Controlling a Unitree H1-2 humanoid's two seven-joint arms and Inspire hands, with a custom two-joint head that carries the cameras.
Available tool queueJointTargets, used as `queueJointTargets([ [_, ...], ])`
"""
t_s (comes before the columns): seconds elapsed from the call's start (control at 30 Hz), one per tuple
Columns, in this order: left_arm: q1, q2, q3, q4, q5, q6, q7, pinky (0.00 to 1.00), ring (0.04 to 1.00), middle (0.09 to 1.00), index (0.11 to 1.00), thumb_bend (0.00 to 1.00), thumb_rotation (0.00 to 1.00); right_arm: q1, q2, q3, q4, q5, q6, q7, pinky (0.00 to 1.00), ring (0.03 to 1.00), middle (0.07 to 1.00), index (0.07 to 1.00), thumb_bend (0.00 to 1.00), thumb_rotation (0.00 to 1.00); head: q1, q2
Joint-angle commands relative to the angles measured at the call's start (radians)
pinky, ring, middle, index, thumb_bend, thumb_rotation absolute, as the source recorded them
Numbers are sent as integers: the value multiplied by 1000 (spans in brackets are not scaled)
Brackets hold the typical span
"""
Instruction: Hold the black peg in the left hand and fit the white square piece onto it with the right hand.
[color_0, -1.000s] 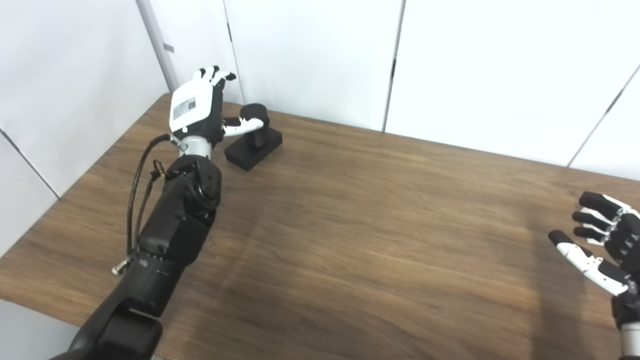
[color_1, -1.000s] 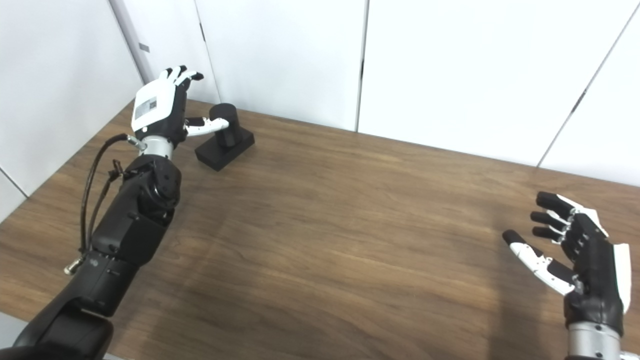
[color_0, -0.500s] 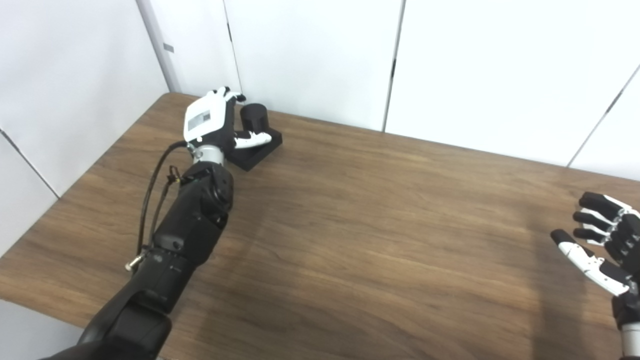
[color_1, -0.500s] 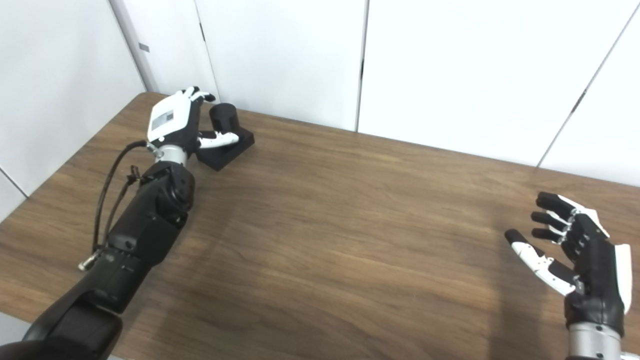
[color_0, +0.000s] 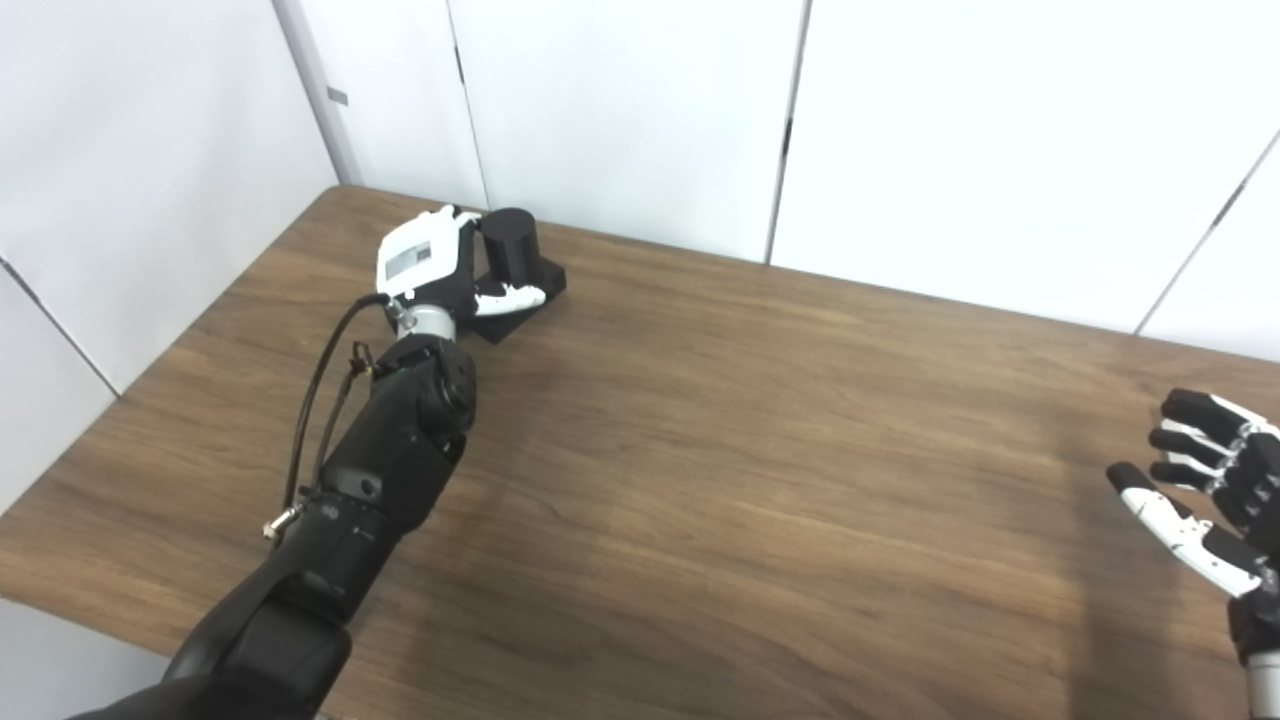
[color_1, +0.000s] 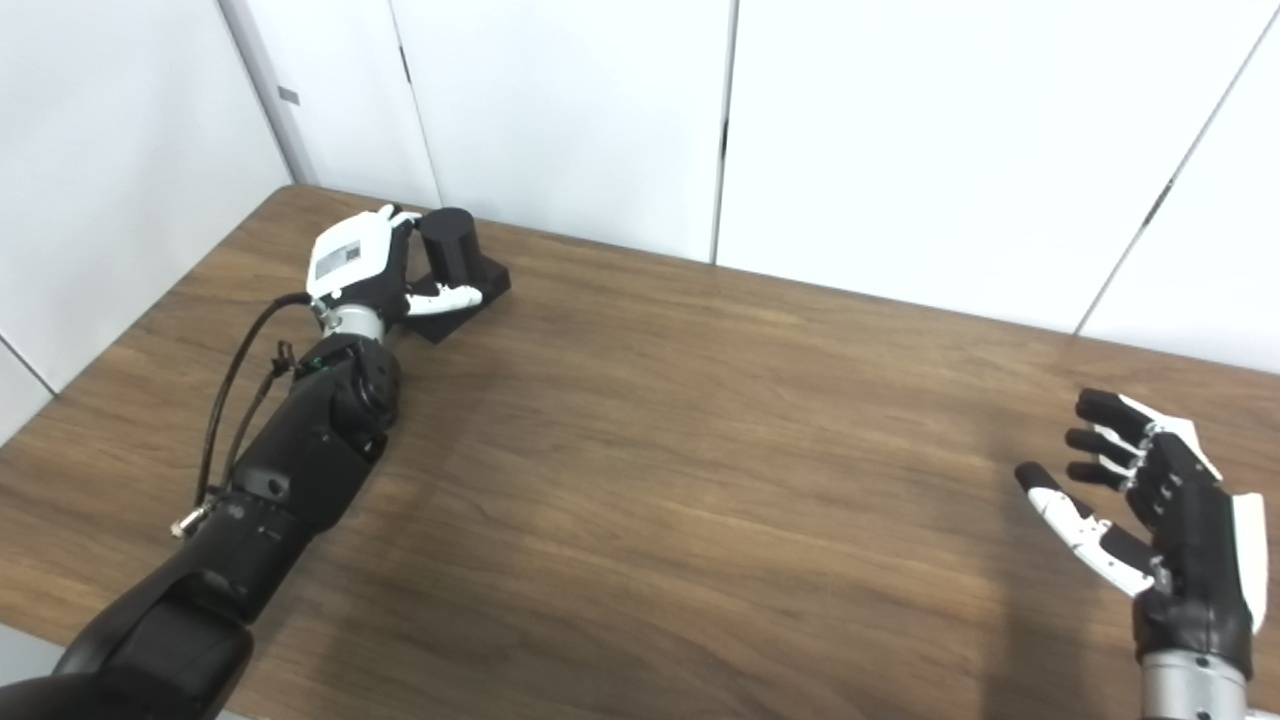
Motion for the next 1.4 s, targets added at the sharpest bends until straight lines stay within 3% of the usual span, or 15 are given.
queueJointTargets([
  [0.0, -58, 26, 5, -8, 12, -4, 35, 891, 980, 955, 827, 947, 520, -22, -11, -4, -42, -6, -33, 0, 598, 699, 752, 714, 400, 0, 1, 1],
  [0.93, -62, 25, -17, 32, 4, 3, 13, 843, 963, 933, 763, 919, 477, -20, -19, -7, -48, -9, -45, 4, 566, 672, 729, 681, 421, 0, -6, 19],
  [1.37, -50, 25, -16, 53, 25, 5, -1, 884, 969, 932, 746, 902, 476, -19, -19, -18, -50, 2, -31, 7, 604, 695, 748, 690, 421, 0, -1, 30],
])
